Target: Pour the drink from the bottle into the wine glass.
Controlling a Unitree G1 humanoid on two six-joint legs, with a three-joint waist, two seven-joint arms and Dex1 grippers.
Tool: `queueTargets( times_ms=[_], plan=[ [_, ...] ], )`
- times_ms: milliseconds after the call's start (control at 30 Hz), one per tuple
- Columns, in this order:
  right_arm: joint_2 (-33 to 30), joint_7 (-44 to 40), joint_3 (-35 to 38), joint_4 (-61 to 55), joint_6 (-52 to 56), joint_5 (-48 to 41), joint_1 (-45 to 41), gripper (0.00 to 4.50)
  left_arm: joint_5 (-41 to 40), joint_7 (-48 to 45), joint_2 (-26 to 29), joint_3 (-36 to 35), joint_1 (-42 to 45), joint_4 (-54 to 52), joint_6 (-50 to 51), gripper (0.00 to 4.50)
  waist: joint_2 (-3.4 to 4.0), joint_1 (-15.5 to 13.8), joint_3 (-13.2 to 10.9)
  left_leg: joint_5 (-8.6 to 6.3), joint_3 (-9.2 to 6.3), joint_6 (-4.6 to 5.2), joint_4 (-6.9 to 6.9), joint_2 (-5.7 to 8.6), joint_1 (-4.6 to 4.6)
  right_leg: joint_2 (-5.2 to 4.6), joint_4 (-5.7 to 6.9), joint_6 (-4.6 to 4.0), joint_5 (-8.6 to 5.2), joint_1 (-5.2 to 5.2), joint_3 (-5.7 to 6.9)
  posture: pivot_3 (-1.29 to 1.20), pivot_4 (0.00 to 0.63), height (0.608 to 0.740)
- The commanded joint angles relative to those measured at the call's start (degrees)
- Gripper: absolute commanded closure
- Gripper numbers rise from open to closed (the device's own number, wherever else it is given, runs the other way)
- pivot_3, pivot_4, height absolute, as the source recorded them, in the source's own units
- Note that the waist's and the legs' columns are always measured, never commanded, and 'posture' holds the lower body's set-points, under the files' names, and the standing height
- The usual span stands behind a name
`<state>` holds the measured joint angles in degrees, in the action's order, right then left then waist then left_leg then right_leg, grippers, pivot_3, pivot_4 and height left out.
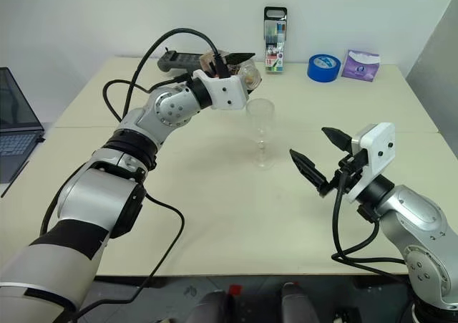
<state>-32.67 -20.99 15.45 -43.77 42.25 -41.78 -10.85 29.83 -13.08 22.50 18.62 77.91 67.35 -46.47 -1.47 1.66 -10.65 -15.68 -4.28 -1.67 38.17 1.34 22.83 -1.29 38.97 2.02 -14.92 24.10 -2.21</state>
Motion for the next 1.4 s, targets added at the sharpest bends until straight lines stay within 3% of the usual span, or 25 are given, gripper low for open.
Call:
queueTargets(
  times_ms=[33,1400],
  plan=[
    [-0.14,0.67,0.84,-1.83,-1.41,-0.81,-0.55,0.00,1.77,2.39,1.17,1.14,2.67,-0.80,-0.63,2.34,0.00,0.00,0.00,0.00,0.00,0.00,0.00,0.00,0.00,0.00,0.00,0.00,0.00,0.00,0.00,0.00,0.150,0.740],
    [0.27,1.70,-1.11,-1.76,-2.02,-1.33,-0.21,0.00,10.07,7.83,3.12,7.95,7.40,3.23,-0.30,2.34,0.00,0.00,0.00,0.00,0.03,0.01,0.05,0.03,0.00,-0.01,0.06,0.00,0.00,0.00,-0.01,0.00,0.150,0.740]
  ],
)
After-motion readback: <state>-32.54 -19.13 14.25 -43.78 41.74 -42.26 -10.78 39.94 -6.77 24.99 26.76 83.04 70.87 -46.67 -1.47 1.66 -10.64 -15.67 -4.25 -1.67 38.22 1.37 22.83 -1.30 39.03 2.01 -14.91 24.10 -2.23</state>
